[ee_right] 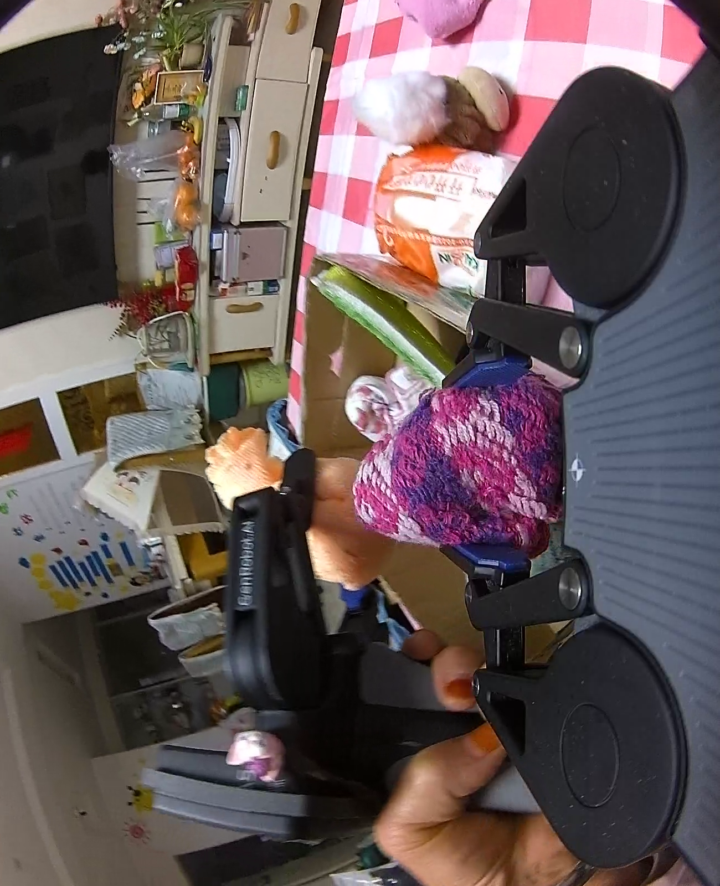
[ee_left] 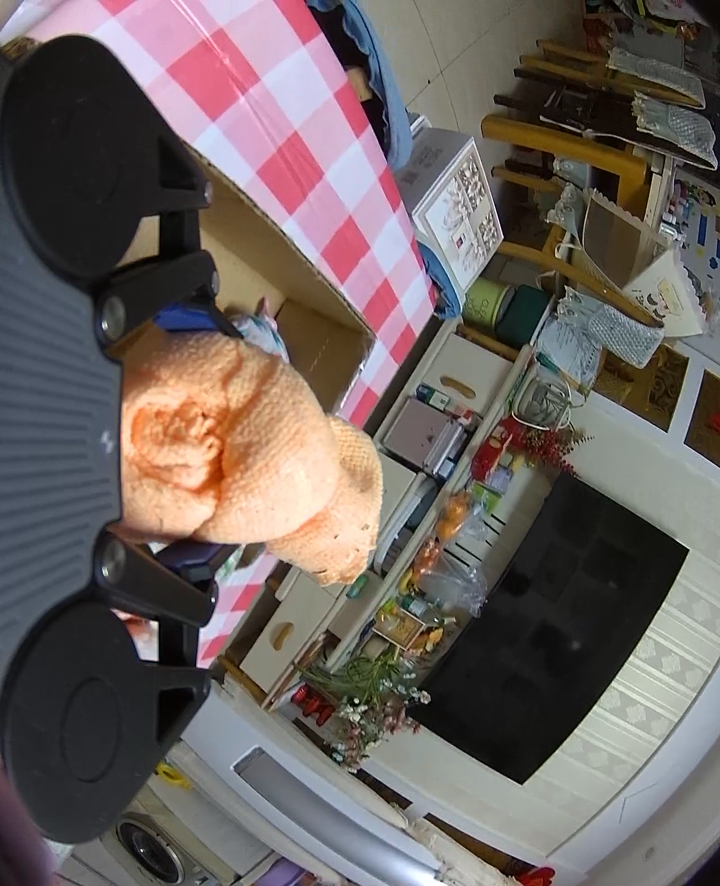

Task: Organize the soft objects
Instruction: 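Lower both items into the box and open both tools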

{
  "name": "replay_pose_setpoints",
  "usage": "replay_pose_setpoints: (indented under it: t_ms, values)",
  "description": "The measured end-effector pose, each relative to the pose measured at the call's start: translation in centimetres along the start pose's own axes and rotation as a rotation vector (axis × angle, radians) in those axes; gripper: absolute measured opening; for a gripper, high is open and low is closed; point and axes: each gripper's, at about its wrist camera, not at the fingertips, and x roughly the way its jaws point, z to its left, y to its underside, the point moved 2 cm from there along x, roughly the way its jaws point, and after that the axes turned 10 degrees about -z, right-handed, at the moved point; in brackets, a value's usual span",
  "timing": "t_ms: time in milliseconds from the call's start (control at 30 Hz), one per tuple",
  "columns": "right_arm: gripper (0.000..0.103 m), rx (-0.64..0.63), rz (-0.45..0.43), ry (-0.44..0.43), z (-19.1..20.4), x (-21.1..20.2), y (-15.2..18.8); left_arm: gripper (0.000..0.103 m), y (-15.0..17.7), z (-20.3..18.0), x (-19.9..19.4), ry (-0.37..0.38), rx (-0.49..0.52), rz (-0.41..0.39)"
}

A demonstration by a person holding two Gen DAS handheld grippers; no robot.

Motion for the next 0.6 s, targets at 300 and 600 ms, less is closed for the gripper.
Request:
replay_pose_setpoints:
  t_ms: [300,600]
  values:
    - [0.099,-0.035,0.024,-0.002,0.3,0.3,1.4,0.081,0.0,0.2,0.0,-0.051,0.044,-0.002]
    - [0.101,0.013,-0.029,0.035,-0.7,-2.2,1.1,0.084,0.2,-0.2,-0.1,-0.063,0.05,-0.002]
